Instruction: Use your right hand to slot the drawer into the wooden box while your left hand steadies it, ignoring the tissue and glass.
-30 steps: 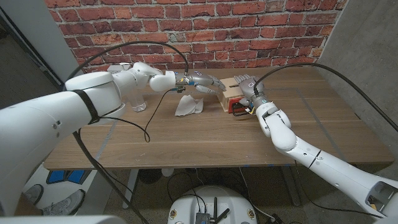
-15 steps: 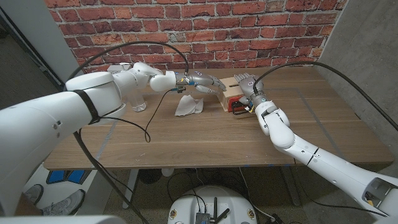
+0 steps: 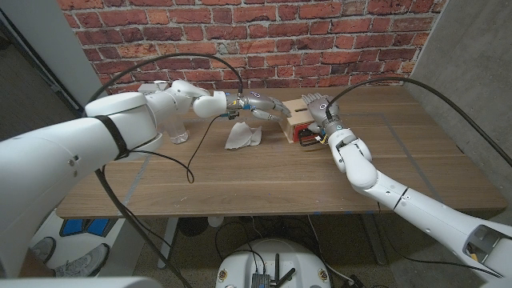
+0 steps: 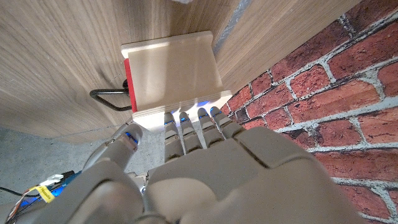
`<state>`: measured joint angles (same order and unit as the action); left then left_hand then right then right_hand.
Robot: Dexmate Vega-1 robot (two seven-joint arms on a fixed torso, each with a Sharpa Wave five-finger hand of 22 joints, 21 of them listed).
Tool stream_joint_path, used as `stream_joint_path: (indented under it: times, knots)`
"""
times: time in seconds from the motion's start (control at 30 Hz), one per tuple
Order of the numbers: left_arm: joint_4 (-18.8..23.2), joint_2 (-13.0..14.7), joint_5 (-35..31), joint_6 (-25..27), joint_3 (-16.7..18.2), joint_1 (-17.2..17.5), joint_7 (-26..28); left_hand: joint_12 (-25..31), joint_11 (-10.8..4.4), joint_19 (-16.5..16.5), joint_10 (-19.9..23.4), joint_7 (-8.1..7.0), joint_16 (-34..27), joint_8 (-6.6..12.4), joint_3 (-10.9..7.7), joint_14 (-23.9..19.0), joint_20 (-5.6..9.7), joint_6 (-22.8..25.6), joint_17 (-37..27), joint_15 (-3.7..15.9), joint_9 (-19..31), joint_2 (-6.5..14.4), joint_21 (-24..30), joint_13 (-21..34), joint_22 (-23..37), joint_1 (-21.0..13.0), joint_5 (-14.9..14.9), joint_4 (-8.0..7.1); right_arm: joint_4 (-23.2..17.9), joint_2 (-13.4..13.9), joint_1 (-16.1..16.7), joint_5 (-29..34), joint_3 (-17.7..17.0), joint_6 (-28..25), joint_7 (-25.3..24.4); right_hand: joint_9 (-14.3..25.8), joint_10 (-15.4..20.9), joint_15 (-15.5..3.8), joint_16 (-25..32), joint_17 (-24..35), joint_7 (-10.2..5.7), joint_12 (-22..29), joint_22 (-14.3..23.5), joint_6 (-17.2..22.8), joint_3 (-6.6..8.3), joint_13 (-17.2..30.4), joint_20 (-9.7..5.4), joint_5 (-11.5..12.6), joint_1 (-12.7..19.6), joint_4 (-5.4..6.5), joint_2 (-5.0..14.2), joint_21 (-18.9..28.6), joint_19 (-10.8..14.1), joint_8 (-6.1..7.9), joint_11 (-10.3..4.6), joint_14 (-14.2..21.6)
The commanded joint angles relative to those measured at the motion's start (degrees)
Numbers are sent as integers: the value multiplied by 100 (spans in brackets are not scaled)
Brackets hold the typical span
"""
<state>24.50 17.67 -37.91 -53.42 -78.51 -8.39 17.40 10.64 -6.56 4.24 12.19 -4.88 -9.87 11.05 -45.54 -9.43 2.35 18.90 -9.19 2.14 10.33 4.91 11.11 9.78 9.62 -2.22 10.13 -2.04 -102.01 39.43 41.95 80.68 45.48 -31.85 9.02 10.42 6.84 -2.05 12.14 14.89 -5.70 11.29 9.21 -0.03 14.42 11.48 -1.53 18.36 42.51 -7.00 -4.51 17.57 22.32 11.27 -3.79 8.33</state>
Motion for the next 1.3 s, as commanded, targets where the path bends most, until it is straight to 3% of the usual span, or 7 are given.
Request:
stream_joint_path:
  times: [0.03, 0.6, 1.3]
  knots:
    - [-39, -32, 45, 18, -13, -2, -57, 1, 9, 51, 60, 13, -8, 30, -46, -58, 651, 42, -9, 590, 19, 412, -2, 18, 8, 24, -7, 10, 147, -55, -108, -59, 97, -72, -104, 15, 36, 32, 33, 11, -6, -7, 11, 45, 4, 1, -13, 35, -58, 24, 15, -23, 57, 58, 36, 67]
    - [-62, -47, 66, 40, -51, -11, -39, 0, 19, 62, 81, 13, -3, 31, -58, -70, 656, 63, -9, 598, 19, 409, -5, 18, 9, 31, -7, 11, 360, -158, -232, -202, 230, -156, -376, 16, 93, 21, 52, 4, -35, 10, 13, 100, 0, 3, 2, 63, -103, 36, 35, -86, 89, 68, 51, 108]
    - [-159, -101, 145, 151, -144, -35, -20, -7, 14, 68, 86, 15, 1, 30, -71, -73, 662, 79, -10, 600, 20, 409, -11, 19, 9, 38, -8, 8, 356, -96, -280, -258, 341, -268, -325, 16, 115, 28, 60, -3, -38, 10, 16, 149, 15, 5, 13, 90, -120, 35, 76, -151, 135, 71, 58, 123]
